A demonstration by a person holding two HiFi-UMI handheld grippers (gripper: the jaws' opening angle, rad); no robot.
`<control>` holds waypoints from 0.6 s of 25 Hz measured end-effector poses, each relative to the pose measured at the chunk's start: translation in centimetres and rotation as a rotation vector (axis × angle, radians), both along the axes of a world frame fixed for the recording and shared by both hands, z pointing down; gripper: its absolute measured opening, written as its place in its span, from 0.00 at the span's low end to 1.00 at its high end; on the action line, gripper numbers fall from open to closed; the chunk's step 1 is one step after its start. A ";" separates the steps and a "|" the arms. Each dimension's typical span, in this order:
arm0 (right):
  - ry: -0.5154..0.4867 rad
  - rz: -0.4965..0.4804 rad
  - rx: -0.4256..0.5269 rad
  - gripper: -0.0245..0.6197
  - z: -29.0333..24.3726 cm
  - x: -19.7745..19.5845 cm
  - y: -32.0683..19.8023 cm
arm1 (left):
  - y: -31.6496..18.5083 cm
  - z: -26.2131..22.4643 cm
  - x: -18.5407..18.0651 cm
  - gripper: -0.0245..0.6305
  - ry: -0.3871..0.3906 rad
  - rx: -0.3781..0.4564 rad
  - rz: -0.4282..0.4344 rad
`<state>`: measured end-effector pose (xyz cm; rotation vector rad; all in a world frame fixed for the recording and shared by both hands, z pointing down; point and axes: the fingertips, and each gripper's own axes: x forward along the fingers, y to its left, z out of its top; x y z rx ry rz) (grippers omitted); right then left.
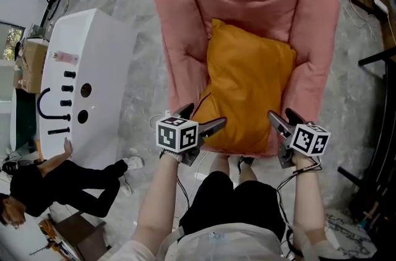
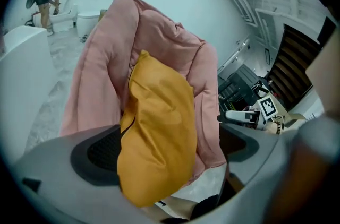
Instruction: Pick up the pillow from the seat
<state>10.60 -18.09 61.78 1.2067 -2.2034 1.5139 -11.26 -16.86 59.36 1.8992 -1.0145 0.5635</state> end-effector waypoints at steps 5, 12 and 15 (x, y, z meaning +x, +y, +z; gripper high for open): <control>-0.032 0.091 -0.144 0.64 6.6 -0.3 -1.7 | -3.1 6.4 0.2 0.89 -0.005 -0.096 0.046; 0.019 0.101 -0.284 0.64 14.2 0.2 -2.2 | -5.9 13.4 0.5 0.89 0.003 -0.201 0.081; -0.033 0.042 -0.309 0.64 16.0 -0.6 -3.1 | -6.7 16.7 1.3 0.89 0.040 -0.277 0.076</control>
